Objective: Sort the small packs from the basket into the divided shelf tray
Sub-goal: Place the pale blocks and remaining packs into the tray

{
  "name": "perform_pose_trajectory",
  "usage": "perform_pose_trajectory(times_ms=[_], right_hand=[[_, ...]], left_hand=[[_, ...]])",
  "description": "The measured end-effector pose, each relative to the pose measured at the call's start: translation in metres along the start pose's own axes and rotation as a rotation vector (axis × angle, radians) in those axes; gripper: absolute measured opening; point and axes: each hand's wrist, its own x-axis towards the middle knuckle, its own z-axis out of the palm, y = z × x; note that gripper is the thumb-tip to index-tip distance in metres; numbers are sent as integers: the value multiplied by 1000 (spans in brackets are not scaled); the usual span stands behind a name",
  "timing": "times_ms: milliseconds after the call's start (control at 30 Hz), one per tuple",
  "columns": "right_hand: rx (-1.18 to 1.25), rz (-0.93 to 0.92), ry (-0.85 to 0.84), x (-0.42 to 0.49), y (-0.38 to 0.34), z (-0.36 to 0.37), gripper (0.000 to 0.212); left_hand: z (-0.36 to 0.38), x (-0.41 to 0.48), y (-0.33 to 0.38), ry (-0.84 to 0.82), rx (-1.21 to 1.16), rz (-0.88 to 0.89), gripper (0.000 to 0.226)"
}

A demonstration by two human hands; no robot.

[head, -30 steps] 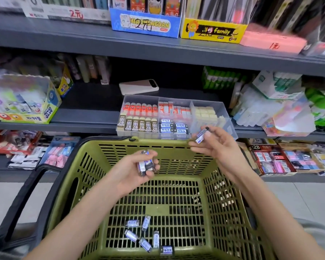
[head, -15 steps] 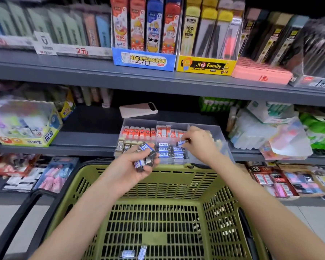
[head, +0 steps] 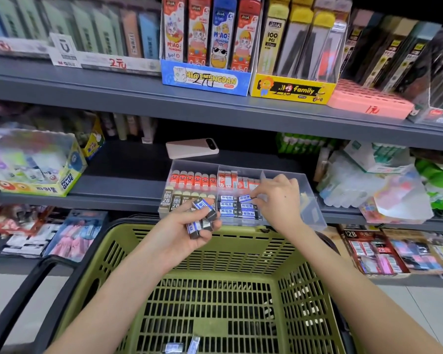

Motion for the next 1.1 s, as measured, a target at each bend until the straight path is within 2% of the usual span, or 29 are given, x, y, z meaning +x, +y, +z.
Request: perform_pose_trajectory(times_ms=[233,367,467,500,567,633,667,767,867,933,1000,1100], right_hand=[[-273,68,48,-4,-13,8,25],[-115,92,-34,0,-6,12,19],[-94,45,-59,-2,-6,3,25],[-33,29,-41,-4,-8,-2,24],[315,20,-78,-9,-16,-17,20],[706,-26,-251,-15,-25,-31,22],[797,-73,-348,-17,-30,-38,26],[900,-147,-568,-19,-36,-50,29],[1118,-38,-636,-19,-35,-56,22],[1249,63,-606,-18,-32,-58,14],[1265,87,-591,-15,-27,-58,9],[1244,112,-628,-8,-15,-62,15]], left_hand=[[1,1,-2,15,7,11,37],[2,3,-2,14,1,11,37],[3,4,-2,13,35,14,36],[3,4,-3,1,49,13,37],[3,3,-3,-43,82,3,38],[2,3,-4,-91,134,-18,37],[2,2,-4,-121,160,-34,35],[4,0,-4,-251,200,-104,22],[10,-1,-3,-333,262,-140,19],[15,0,-3,-328,351,-141,20],[22,1,-4,-280,462,-132,23],[31,6,-6,-182,604,-92,39]])
